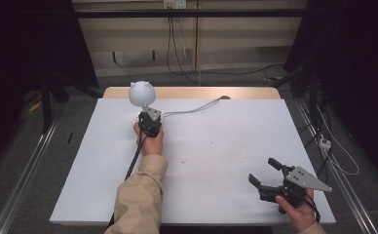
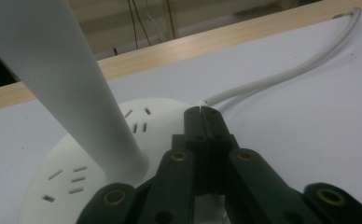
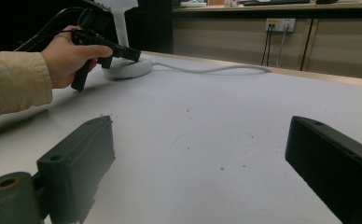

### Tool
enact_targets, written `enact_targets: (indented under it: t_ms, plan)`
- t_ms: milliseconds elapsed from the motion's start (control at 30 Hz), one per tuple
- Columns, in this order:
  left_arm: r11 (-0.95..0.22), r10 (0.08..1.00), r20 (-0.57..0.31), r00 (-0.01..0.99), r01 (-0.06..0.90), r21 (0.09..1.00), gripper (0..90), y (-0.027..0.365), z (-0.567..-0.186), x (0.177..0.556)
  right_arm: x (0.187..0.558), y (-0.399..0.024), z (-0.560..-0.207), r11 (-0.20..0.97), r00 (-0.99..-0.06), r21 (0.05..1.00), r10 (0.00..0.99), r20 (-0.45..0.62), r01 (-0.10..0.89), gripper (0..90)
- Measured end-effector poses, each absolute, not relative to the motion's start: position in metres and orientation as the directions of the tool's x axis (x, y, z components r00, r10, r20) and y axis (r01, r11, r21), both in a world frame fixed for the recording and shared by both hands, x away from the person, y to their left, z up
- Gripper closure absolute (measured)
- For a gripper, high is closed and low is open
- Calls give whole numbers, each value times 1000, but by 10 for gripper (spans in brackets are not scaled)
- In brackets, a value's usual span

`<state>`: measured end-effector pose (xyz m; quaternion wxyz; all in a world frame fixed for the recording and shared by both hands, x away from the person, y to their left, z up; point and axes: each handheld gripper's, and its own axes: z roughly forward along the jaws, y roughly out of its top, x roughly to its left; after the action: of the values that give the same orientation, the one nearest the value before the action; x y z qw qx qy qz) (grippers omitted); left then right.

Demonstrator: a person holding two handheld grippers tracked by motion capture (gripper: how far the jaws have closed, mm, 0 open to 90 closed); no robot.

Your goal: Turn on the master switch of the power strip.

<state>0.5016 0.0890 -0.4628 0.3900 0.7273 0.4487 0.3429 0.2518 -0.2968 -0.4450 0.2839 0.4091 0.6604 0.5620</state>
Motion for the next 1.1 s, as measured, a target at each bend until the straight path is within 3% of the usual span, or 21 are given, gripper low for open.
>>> enact_targets:
  t_ms: [433, 933, 1100]
  plan:
    - [-282, 929, 145, 340, 398, 873, 900, 86, -464, 502, 252, -296, -445, 32, -510, 975, 856, 86, 218, 76]
    - [-343, 922, 230, 312, 378, 860, 900, 75, -467, 504, 252, -300, -443, 29, -511, 978, 856, 82, 206, 78]
    - [-339, 926, 222, 306, 413, 845, 900, 74, -463, 506, 249, -302, -442, 28, -507, 979, 858, 81, 204, 78]
